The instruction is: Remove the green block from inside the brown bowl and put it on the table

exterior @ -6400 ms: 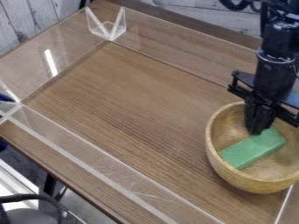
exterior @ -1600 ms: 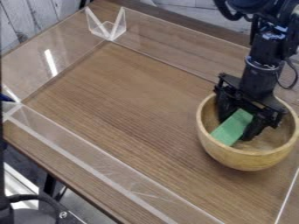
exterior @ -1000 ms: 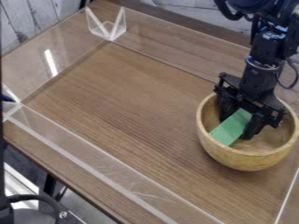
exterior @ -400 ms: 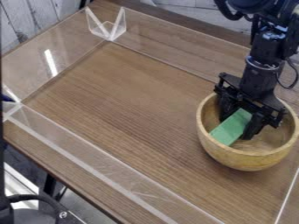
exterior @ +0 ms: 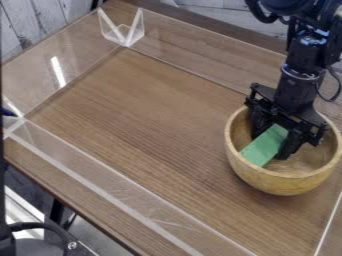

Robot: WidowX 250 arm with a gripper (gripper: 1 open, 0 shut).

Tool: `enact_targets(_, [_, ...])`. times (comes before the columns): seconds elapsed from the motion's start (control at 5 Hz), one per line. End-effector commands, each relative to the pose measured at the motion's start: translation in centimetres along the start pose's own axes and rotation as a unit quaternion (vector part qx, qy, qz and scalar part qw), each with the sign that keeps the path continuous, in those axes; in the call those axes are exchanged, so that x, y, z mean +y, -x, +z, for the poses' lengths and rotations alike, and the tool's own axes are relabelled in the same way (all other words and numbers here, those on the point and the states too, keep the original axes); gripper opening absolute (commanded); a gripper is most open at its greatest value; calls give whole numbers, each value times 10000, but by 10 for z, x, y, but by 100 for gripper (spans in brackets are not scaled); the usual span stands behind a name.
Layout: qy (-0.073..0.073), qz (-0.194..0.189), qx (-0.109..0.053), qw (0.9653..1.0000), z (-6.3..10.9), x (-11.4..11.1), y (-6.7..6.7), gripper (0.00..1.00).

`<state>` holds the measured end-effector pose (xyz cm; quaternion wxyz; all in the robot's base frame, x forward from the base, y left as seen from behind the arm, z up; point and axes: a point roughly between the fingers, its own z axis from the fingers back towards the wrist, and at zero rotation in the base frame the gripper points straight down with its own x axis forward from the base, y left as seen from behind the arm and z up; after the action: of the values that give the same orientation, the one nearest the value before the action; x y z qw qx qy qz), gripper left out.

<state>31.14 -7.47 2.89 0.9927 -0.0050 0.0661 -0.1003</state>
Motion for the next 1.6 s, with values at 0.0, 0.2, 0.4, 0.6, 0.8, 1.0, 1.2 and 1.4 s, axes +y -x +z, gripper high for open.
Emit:
enact_targets(0.0, [17, 109, -230, 9997, 10, 8, -4, 0])
enact_targets(0.2, [20, 112, -247, 9996, 11, 8, -4, 0])
enact_targets(0.4, [22, 116, -264, 9996, 13, 8, -4, 0])
enact_targets(0.6, [25, 120, -280, 9995, 14, 7, -4, 0])
enact_targets(0.8, [28, 124, -297, 9995, 16, 7, -4, 0])
enact_targets(1.0, [31, 128, -314, 9994, 17, 7, -4, 0])
enact_targets(1.2, [34, 131, -331, 9994, 18, 7, -4, 0])
enact_targets(1.4, [29, 157, -363, 9992, 22, 9, -3, 0])
